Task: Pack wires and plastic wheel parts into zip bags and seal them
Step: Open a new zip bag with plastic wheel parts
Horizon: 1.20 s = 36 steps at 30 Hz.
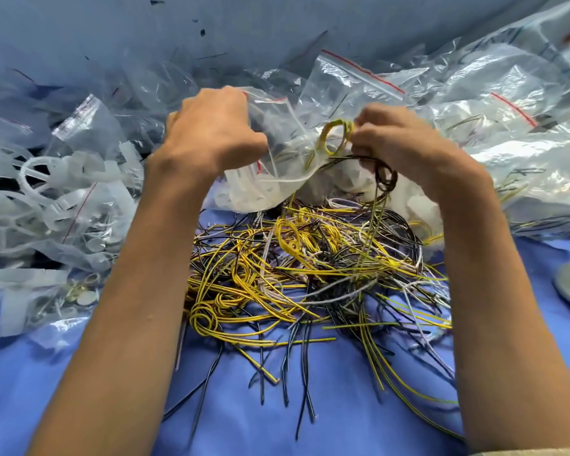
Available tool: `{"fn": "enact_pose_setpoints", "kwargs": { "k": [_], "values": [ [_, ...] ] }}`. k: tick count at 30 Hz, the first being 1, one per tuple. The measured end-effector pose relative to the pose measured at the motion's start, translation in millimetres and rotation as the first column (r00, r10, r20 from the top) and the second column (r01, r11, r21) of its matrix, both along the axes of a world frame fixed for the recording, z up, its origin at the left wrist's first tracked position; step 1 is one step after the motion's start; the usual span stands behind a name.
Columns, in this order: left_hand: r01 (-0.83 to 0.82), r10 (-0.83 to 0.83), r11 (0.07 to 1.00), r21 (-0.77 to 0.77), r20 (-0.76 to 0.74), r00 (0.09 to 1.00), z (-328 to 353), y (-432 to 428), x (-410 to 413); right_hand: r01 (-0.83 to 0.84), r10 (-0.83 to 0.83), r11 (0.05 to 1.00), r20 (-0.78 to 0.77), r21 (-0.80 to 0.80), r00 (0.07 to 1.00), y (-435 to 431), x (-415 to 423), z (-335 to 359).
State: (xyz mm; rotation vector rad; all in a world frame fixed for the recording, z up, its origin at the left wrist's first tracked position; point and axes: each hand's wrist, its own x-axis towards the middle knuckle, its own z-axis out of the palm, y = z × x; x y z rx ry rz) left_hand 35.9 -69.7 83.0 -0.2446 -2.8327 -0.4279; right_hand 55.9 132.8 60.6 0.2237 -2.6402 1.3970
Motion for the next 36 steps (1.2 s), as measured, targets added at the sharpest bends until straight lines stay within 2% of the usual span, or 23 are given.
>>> {"fn": "enact_pose_setpoints", "kwargs": {
  "k": [2,4,8,14,18,23,28,31,34,36],
  "values": [
    [0.008,-0.008,1.0,-0.005,0.005,1.0,-0.4,1.7,0.0,-0.003,0.002,0.959,-0.003,-0.283,1.0,-6.7,1.0,7.6],
    [0.024,-0.023,0.999,-0.021,0.017,1.0,-1.7,4.7,0.6,-0.026,0.039,0.883,0.019,-0.469,0.999,-10.6,3.6,13.4],
    [0.075,-0.074,0.997,-0.029,0.019,0.997,-4.2,9.6,0.8,-0.051,0.071,0.851,0.02,-0.522,0.997,-9.9,13.5,19.8],
    [0.151,-0.153,0.988,0.03,0.07,0.986,-3.2,10.7,3.5,-0.082,0.07,0.933,-0.049,-0.351,0.996,-6.4,15.6,21.2],
    [0.269,-0.264,0.955,0.124,-0.057,0.963,3.3,12.1,5.4,-0.16,0.156,0.937,-0.037,-0.31,0.987,-4.3,20.9,21.3],
    [0.433,-0.414,0.855,0.286,-0.128,0.901,5.4,19.8,9.8,-0.209,0.204,0.957,-0.049,-0.199,0.978,-3.4,26.2,24.0],
    [0.531,-0.487,0.791,0.305,-0.212,0.847,1.8,29.6,13.2,-0.308,0.309,0.942,-0.012,-0.136,0.951,1.1,31.2,23.8],
    [0.503,-0.454,0.811,0.3,-0.222,0.863,0.4,31.1,12.9,-0.32,0.322,0.947,0.103,-0.037,0.941,8.6,27.7,20.2],
    [0.475,-0.428,0.822,0.315,-0.209,0.879,0.0,27.6,11.4,-0.299,0.223,0.933,0.331,0.199,0.917,14.0,22.2,9.7],
    [0.454,-0.407,0.827,0.33,-0.204,0.89,0.1,25.1,10.1,-0.327,0.17,0.906,0.474,0.27,0.864,15.8,18.1,1.4]
  ]
}}
